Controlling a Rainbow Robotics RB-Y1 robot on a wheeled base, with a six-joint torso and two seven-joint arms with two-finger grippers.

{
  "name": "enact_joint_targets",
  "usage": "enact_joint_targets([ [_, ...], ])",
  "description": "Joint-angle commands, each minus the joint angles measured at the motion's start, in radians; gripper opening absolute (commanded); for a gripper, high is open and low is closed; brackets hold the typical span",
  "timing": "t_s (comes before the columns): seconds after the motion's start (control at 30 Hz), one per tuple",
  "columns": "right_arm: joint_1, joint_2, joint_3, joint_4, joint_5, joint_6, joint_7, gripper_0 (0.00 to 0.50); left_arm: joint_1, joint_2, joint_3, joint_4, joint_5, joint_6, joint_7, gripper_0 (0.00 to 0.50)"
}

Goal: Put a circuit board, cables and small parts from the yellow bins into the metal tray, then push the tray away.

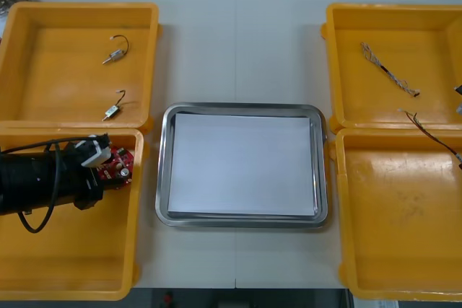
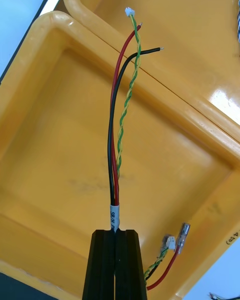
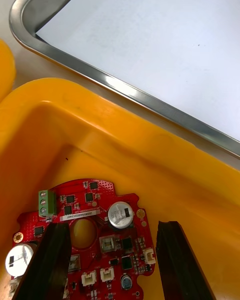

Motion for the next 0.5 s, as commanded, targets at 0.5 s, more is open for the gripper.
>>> enact_joint_targets([
  [0.5, -0.084, -0.092, 0.120, -0.029, -0.028, 0.004, -0.061, 0.000, -0.059, 0.039, -0.089, 0.009, -0.059, -0.055, 0.096, 0.500],
])
